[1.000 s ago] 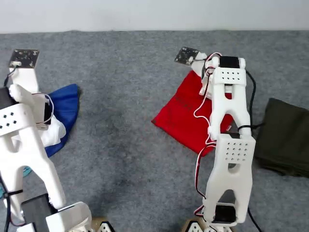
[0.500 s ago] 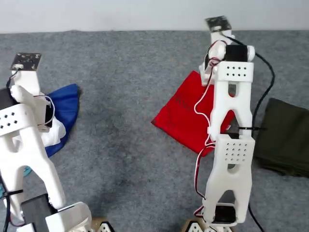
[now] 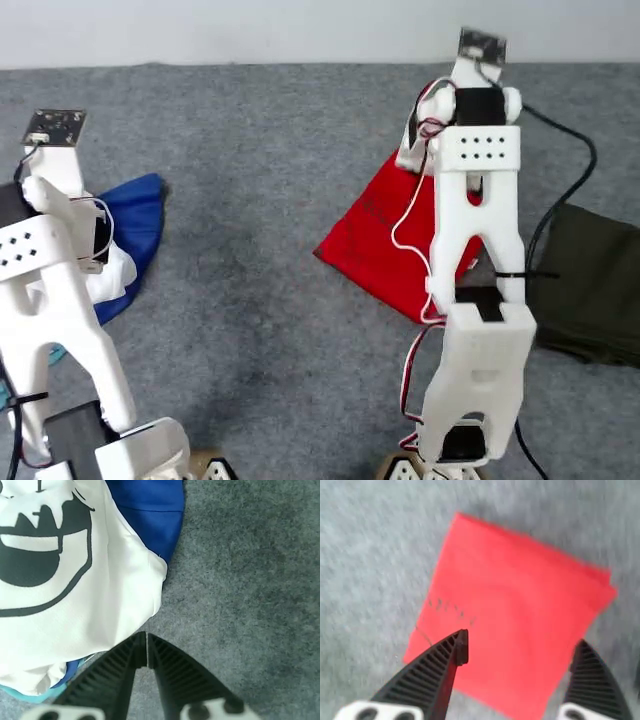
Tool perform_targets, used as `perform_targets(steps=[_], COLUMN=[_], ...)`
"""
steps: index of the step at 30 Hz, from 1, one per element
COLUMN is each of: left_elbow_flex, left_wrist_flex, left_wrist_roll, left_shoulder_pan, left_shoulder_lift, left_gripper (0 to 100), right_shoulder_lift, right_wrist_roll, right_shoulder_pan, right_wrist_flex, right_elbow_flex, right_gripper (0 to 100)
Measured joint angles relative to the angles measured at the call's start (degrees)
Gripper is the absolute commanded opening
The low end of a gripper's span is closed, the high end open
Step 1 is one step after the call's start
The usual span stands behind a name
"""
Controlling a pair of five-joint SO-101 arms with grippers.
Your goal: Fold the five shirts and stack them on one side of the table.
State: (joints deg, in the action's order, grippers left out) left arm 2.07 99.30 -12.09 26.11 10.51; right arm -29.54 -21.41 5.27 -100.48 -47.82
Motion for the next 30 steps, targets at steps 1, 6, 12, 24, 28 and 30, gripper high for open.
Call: perform_targets(steps=[1, 6, 12, 24, 28, 30], left_elbow_flex=[0.0, 0.0, 0.0, 0.0, 0.0, 0.0], left_wrist_flex=[0.0, 0.0, 0.0, 0.0, 0.0, 0.0], left_wrist_roll=[0.0, 0.0, 0.0, 0.0, 0.0, 0.0], left_shoulder_pan=[0.0, 0.0, 0.0, 0.0, 0.0, 0.0], left_shoulder_lift=[0.0, 0.0, 0.0, 0.0, 0.0, 0.0], left_gripper=[1, 1, 1, 1, 1, 1], right_shoulder_lift=[1.0, 1.4, -6.5, -21.5, -21.5, -21.7], right_wrist_roll=[-1.6, -7.6, -11.8, -18.0, -18.0, -16.9], right_shoulder_pan=[0.1, -0.2, 0.0, 0.2, 0.2, 0.2], right_wrist_flex=[0.0, 0.9, 6.6, 13.2, 13.2, 13.2], right_elbow_flex=[3.2, 11.3, 11.8, 10.6, 10.5, 10.0], right_gripper=[48.1, 48.9, 48.9, 46.4, 31.4, 23.6])
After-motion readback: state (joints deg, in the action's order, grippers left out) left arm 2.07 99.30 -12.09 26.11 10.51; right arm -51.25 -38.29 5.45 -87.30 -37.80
